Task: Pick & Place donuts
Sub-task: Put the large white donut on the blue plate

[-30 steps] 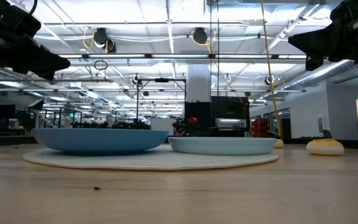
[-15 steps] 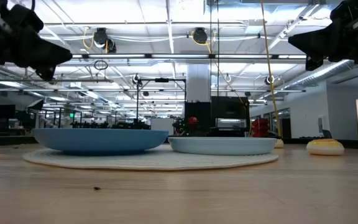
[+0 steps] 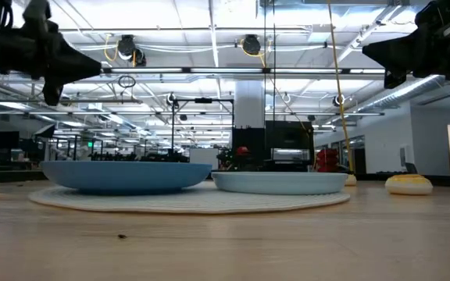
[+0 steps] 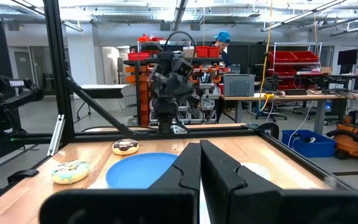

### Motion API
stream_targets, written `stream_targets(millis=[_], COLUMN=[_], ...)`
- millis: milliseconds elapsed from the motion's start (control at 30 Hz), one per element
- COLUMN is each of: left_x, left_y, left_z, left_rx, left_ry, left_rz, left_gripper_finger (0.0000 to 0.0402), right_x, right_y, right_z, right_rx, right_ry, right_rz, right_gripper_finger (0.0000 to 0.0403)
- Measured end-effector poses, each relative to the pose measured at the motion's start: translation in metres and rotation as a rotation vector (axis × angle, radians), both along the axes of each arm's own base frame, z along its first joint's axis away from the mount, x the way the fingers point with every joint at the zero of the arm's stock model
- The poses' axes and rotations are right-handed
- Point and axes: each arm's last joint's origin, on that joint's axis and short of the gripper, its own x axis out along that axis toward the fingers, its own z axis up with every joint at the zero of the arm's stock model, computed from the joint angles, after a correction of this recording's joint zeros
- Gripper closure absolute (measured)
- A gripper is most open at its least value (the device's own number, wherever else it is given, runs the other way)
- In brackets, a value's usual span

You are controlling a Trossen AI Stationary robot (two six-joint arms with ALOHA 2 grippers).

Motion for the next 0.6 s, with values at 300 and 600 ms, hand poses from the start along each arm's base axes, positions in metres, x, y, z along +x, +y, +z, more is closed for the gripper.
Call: stream_targets(millis=[300, 600], left_x=[0.052, 0.132], left_y=[0.024, 0.114], left_z=[0.066, 0.090], left_rx=[0.199, -0.075], left_ry=[0.435, 0.936], left_rz=[-0.035, -0.035], left_gripper_finger=[0.0354, 0.0388], right_x=[0.000, 0.000], right_y=[0.000, 0.000], right_z=[0.000, 0.000], right_rx=[0.000, 0.000], right_ry=[0.000, 0.000], right_rz=[0.000, 0.000], right_gripper_finger=[0.0403, 0.0403])
